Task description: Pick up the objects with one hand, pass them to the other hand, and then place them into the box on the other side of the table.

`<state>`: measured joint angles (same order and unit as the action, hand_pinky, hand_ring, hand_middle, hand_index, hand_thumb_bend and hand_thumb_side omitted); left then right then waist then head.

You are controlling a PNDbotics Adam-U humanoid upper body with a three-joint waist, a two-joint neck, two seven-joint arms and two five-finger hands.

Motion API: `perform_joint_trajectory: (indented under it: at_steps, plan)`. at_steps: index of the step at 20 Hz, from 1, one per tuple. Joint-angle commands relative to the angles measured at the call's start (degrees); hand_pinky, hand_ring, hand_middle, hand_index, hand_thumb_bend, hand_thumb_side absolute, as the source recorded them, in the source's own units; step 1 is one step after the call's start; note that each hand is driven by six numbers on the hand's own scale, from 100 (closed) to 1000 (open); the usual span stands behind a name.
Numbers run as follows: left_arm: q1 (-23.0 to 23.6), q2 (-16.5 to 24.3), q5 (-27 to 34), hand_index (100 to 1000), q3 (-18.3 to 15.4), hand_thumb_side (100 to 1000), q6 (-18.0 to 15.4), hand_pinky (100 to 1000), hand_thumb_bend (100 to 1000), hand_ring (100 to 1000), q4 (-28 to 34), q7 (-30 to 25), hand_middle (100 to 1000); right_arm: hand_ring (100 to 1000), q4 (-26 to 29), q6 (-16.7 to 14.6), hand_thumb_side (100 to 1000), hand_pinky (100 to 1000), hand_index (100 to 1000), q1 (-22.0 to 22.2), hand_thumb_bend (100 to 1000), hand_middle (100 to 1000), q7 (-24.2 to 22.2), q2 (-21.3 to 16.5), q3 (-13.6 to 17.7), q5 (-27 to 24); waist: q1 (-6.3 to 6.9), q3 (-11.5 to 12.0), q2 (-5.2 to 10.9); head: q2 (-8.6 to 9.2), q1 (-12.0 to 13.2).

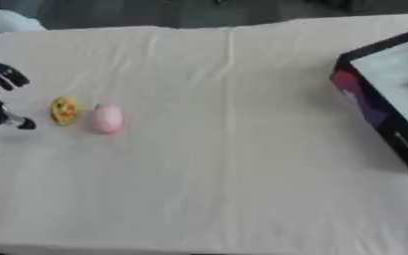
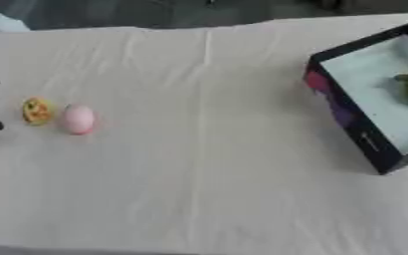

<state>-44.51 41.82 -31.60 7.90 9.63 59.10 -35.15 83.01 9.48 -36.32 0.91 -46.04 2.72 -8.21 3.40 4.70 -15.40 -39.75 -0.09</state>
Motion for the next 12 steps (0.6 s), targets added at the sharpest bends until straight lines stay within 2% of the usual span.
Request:
perform_joint_trajectory:
  at_steps: [1,8,12]
  plan:
    - [-2.62,-0.79,-3.16,827,-0.31,105,-0.45,846,643,846,-3.52,0.20,780,935,0.54,0.16,594,933,946,-0.92,100,929,-0.20,-0.96,0.14,0.48,-0.22,-0.07,1.55,-0.42,0.28]
    - [-6.31,-5.40,-9.55,793,-0.17,100,-0.21,838,538,840,-9.18,4.07,773,933,0.29,0.51,607,933,944,-1.16,100,923,-0.65,-0.32,-0.07,0.58,-0.26,-0.33,1.49,-0.43,0.53]
    - [-7.17,-7.22,-11.79,801,-0.43,100,0.18,835,523,838,-11.02,7.25,772,928,0.12,0.67,606,932,939,-1.20,100,916,-0.92,-0.18,-0.17,0.53,-0.25,-0.45,1.38,-0.45,0.58]
